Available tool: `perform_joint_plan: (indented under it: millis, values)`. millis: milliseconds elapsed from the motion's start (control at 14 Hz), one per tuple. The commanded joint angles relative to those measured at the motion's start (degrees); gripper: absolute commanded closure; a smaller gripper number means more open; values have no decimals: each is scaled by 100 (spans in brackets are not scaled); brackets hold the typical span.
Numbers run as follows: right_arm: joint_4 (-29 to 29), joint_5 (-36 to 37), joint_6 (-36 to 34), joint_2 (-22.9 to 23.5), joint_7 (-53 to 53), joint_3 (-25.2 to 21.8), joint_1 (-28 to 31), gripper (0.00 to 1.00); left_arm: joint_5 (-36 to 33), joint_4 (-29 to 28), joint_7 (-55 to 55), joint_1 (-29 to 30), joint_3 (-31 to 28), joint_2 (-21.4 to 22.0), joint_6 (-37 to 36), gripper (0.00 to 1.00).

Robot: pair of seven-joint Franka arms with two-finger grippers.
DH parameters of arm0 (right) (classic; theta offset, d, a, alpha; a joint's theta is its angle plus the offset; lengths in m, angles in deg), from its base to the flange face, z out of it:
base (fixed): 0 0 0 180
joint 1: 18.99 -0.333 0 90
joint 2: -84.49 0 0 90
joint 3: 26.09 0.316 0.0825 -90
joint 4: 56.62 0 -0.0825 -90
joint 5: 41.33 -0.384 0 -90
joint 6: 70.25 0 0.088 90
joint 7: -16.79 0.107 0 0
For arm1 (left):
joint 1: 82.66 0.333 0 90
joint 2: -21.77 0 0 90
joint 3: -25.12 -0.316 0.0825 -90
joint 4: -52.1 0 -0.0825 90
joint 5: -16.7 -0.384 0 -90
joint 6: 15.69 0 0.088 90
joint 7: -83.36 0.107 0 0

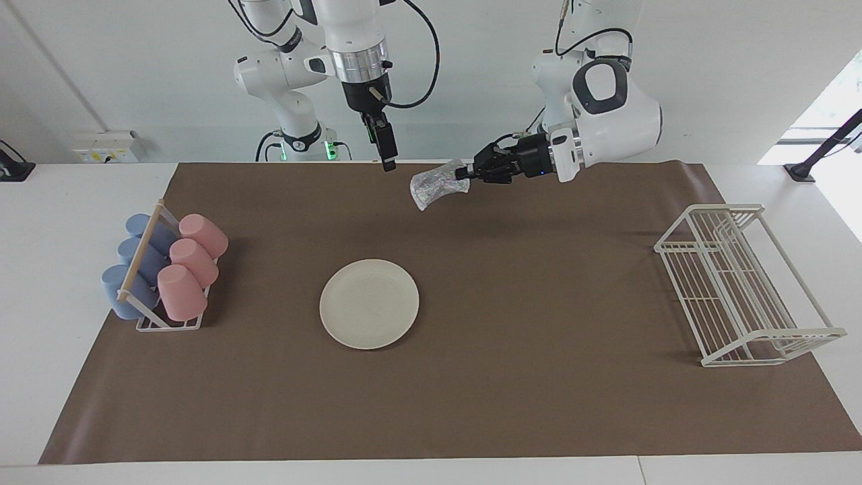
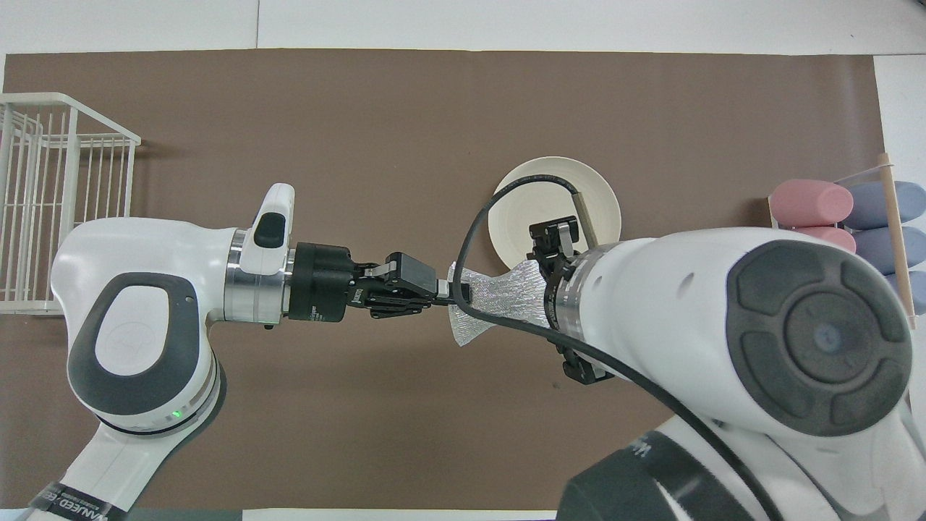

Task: Wipe plate with sponge
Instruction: 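Place the sponge in the rack with the left gripper while the right gripper withdraws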

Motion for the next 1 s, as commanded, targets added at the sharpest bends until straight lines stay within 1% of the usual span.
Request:
perform_joint_plan:
  millis: [0,285,499,641,712,926]
  values:
    - [-21,127,-237,-97,-1349,45,372,0,-893,75,-220,399,19,81,-226,100]
    - [-21,127,-474,-194,-3450,45,909,0,-2238,242,-229,803,19,-16,-437,100]
    - [-12,127,-483,-194,-5156,45,1295,0,-3459,1039,-500,1164,19,-331,-989,100]
    - [-12,127,-640,-203,-6036,36,1532,0,-4259,1786,-843,1261,10,-604,-1464,100]
    - [-3,136,-702,-211,-6335,44,1647,0,-4846,2138,-992,1262,10,-683,-1692,100]
    - [-21,136,-668,-185,-7248,45,2016,0,-6358,2606,-1055,1209,19,-737,-2071,100]
